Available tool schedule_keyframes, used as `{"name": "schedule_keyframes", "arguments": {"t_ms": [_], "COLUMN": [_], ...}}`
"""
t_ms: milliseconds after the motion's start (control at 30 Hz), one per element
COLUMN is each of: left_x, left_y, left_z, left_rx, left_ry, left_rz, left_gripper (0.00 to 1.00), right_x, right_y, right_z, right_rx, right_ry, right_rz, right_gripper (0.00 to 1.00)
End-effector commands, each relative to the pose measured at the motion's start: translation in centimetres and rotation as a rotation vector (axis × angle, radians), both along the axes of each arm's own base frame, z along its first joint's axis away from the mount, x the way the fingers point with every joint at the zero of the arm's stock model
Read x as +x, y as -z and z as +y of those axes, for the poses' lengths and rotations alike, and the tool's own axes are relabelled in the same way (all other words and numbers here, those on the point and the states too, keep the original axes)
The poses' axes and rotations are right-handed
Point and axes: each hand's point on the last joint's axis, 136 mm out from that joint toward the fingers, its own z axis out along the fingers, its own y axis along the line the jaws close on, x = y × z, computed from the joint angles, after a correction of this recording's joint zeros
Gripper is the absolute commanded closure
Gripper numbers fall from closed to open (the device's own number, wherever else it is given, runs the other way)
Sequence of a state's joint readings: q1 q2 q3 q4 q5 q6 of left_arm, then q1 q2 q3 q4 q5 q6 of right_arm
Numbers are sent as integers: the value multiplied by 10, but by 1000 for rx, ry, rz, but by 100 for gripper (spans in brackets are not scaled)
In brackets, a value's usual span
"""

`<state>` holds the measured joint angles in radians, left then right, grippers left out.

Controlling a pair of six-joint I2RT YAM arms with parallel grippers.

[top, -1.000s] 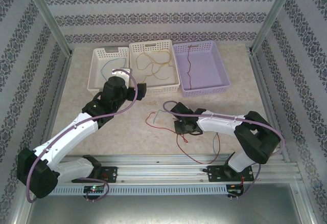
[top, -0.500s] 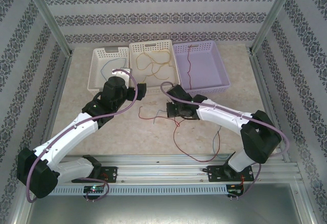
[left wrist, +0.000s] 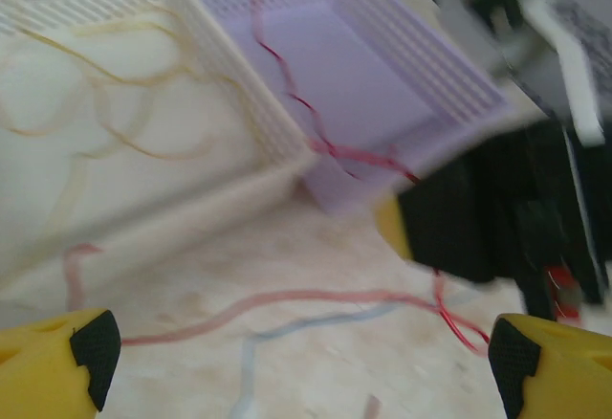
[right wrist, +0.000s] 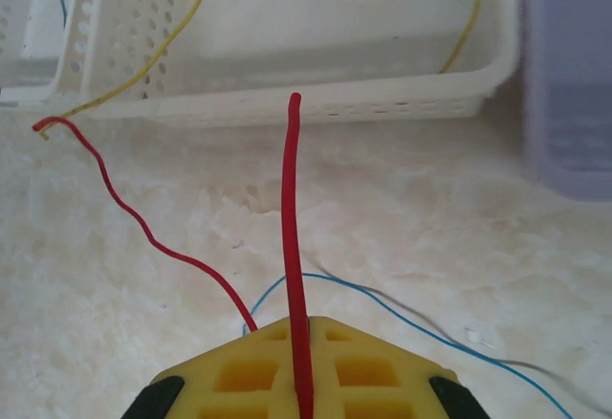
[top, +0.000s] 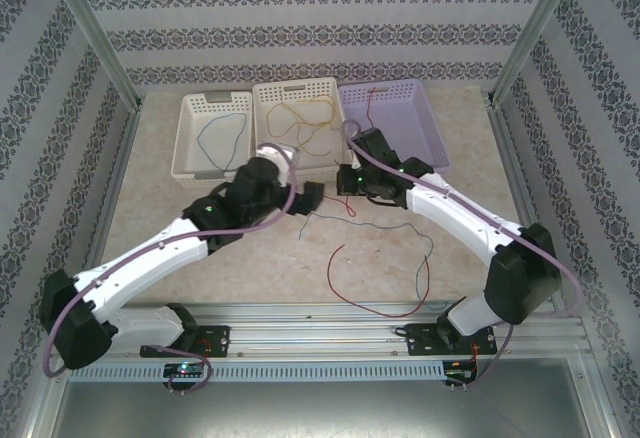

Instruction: Untangle the cables

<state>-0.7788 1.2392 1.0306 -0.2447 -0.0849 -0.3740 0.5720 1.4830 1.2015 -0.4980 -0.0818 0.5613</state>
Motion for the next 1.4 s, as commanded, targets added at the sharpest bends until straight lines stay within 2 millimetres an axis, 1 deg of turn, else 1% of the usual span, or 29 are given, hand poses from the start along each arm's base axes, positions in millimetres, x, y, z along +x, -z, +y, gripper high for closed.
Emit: {"name": "schedule_keyframes", "arguments": {"t_ms": [0,33,100,167,267,300,433,600,733,800,867,967,1100,1167,1267,1367], "left_x": [-31,-39,-55,-69,-90,-97,-116,-123,-125,-126,-128,-127,-120,-118,-115,-113], "left_y": [61,74,91,102,123,133,166,188,201,211,222,233,238,240,245,238], "left_z": [-6,-5,-4,-2,-4,-6,-19,-38,-52,-55,-57,-58,-60,-64,-68,-72], "left_rx": [85,113,176,251,331,354,395,407,434,444,458,481,492,494,504,444], "left_ry": [3,-1,4,3,24,34,62,83,103,106,105,91,60,61,53,41], "left_rz": [224,243,259,271,330,347,410,436,450,464,483,496,479,477,479,463], "left_gripper": [0,0,1,1,1,1,4,7,9,13,18,22,25,33,38,39], "right_x": [-5,-6,-10,-16,-24,-27,-35,-36,-29,-23,-17,-8,7,16,29,39], "right_y": [-43,-51,-63,-72,-81,-84,-91,-105,-117,-120,-122,-125,-118,-112,-101,-93], "right_z": [-24,-32,-46,-59,-79,-85,-102,-122,-135,-138,-141,-143,-145,-146,-154,-161], "right_rx": [41,44,38,30,26,27,34,26,60,75,92,99,101,95,73,89], "right_ry": [16,25,41,57,90,105,136,188,229,241,251,262,279,291,319,341], "right_rz": [-69,-85,-113,-137,-166,-180,-205,-251,-266,-265,-260,-262,-241,-226,-204,-184], "right_gripper": [100,100,100,100,100,100,100,100,100,100,100,100,100,100,100,100]}}
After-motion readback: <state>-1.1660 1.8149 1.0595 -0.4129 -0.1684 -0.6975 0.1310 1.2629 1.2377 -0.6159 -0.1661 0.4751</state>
